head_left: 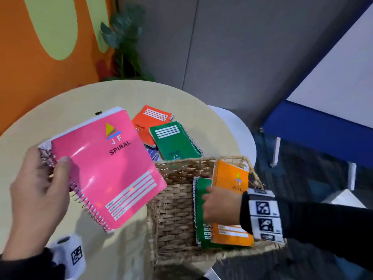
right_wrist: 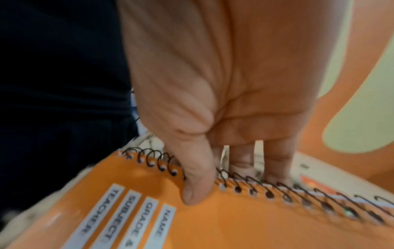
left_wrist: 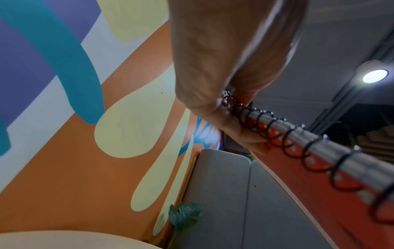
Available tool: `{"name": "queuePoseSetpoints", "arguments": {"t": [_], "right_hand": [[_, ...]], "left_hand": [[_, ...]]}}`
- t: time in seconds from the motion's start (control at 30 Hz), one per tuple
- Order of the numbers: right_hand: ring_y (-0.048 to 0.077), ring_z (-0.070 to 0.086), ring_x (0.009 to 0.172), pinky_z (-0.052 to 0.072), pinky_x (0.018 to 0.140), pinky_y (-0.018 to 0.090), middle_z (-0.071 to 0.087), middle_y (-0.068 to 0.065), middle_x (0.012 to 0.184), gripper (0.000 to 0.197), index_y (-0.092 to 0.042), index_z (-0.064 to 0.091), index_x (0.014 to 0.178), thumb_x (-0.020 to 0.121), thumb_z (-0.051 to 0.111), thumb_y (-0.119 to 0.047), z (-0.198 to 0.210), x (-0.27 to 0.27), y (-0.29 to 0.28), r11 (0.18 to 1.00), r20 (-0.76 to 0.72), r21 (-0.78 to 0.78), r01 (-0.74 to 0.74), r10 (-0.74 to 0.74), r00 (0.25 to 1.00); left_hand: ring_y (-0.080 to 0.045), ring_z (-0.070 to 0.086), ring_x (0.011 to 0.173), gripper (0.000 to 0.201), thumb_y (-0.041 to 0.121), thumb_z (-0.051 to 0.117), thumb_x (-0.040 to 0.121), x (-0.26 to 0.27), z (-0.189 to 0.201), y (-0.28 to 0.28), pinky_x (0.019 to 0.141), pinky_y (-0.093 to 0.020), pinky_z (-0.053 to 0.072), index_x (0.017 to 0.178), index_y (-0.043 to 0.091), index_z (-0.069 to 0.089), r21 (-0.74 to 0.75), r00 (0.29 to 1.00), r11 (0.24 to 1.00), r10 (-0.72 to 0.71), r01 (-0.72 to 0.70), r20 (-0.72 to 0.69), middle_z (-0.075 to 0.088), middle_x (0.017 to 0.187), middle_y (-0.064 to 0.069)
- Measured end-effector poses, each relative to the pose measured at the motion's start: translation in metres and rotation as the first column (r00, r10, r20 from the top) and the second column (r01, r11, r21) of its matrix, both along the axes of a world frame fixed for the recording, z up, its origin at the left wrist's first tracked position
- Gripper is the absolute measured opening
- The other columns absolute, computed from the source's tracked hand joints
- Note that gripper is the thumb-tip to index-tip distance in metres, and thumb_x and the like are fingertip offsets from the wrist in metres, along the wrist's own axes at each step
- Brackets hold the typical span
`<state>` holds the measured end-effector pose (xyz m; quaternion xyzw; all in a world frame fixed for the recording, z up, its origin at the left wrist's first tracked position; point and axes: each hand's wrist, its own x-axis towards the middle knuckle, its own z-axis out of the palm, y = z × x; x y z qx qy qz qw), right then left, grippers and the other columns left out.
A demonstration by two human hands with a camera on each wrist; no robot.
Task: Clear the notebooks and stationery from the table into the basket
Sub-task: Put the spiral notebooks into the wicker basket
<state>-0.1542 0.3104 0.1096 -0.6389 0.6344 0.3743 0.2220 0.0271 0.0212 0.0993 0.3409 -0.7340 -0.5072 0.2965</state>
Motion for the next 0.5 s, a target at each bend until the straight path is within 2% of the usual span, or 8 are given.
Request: {"name": "queuePoseSetpoints", "arguments": {"t": [0.07,0.13,0.3,0.37,0.4,0.43,0.47,0.5], "right_hand": [[0.029,0.055,0.11,0.043,0.095,0.041,0.066,0.009,0.118,0.023,-0.01,0.064,0.113,0.094,0.051,-0.013,-0.015,0.002,-0.005,0.99,0.011,0.142,-0.016,0.015,1.0],[0.029,0.053,0.112,0.041,0.098,0.04,0.065,0.008,0.119,0.023,-0.011,0.065,0.114,0.093,0.054,-0.012,-0.038,0.002,-0.003,0.982,0.04,0.164,-0.098,0.092,0.995],[0.016,0.067,0.089,0.054,0.089,0.035,0.073,-0.009,0.089,0.019,-0.031,0.075,0.082,0.065,0.08,-0.025,-0.071,-0.011,0.02,0.963,-0.011,-0.009,-0.269,0.269,0.963],[0.022,0.061,0.109,0.048,0.099,0.044,0.068,0.001,0.113,0.04,-0.027,0.066,0.107,0.07,0.074,-0.014,-0.068,-0.017,0.027,0.97,0.078,-0.223,-0.099,0.119,0.99],[0.024,0.054,0.119,0.043,0.104,0.047,0.061,0.006,0.126,0.048,-0.023,0.058,0.12,0.076,0.067,-0.008,-0.064,-0.021,0.032,0.94,0.177,-0.328,0.092,-0.035,0.984],[0.023,0.049,0.125,0.039,0.108,0.044,0.054,0.007,0.134,0.05,-0.021,0.05,0.13,0.083,0.059,-0.006,-0.055,-0.024,0.038,0.843,0.322,-0.414,0.344,-0.217,0.921],[0.02,0.045,0.129,0.036,0.111,0.04,0.049,0.005,0.14,0.048,-0.021,0.043,0.137,0.09,0.053,-0.012,-0.042,-0.027,0.044,0.645,0.498,-0.437,0.627,-0.406,0.766],[0.016,0.044,0.13,0.034,0.112,0.037,0.046,0.001,0.143,0.047,-0.024,0.038,0.14,0.095,0.048,-0.024,-0.031,-0.031,0.05,0.38,0.698,-0.357,0.853,-0.499,0.514]], "left_hand": [[-0.022,0.069,0.084,0.02,0.049,0.051,0.087,-0.015,0.023,0.026,0.088,-0.054,0.055,0.1,0.035,0.056,0.018,0.999,1.0,-0.011,0.012,-0.035,0.069,0.09,0.013],[-0.039,0.068,0.092,0.023,0.043,0.049,0.087,-0.018,0.031,0.04,0.086,-0.059,0.056,0.108,0.039,0.056,0.004,0.99,0.994,-0.11,0.111,-0.086,0.07,0.1,0.001],[-0.027,0.065,0.082,0.029,0.047,0.051,0.08,-0.025,0.024,0.049,0.075,-0.058,0.057,0.109,0.041,0.058,0.11,0.965,0.965,-0.221,0.237,-0.142,0.071,0.096,0.007],[-0.027,0.066,0.08,0.028,0.046,0.052,0.08,-0.03,0.022,0.055,0.079,-0.06,0.055,0.107,0.043,0.058,0.147,0.955,0.948,-0.265,0.284,-0.135,0.074,0.092,0.007],[-0.029,0.069,0.08,0.025,0.045,0.052,0.081,-0.035,0.019,0.058,0.081,-0.061,0.055,0.105,0.044,0.058,0.168,0.947,0.935,-0.296,0.314,-0.124,0.075,0.092,0.006],[-0.032,0.071,0.083,0.023,0.044,0.052,0.082,-0.041,0.016,0.062,0.082,-0.063,0.055,0.104,0.044,0.058,0.189,0.936,0.918,-0.332,0.348,-0.116,0.076,0.094,0.002],[-0.034,0.072,0.086,0.021,0.043,0.052,0.083,-0.049,0.016,0.069,0.082,-0.065,0.056,0.103,0.044,0.059,0.204,0.925,0.902,-0.365,0.38,-0.105,0.076,0.098,0.0],[-0.033,0.073,0.09,0.019,0.04,0.052,0.086,-0.058,0.016,0.076,0.083,-0.063,0.056,0.103,0.044,0.059,0.204,0.913,0.89,-0.399,0.408,-0.087,0.075,0.102,0.001]]}}
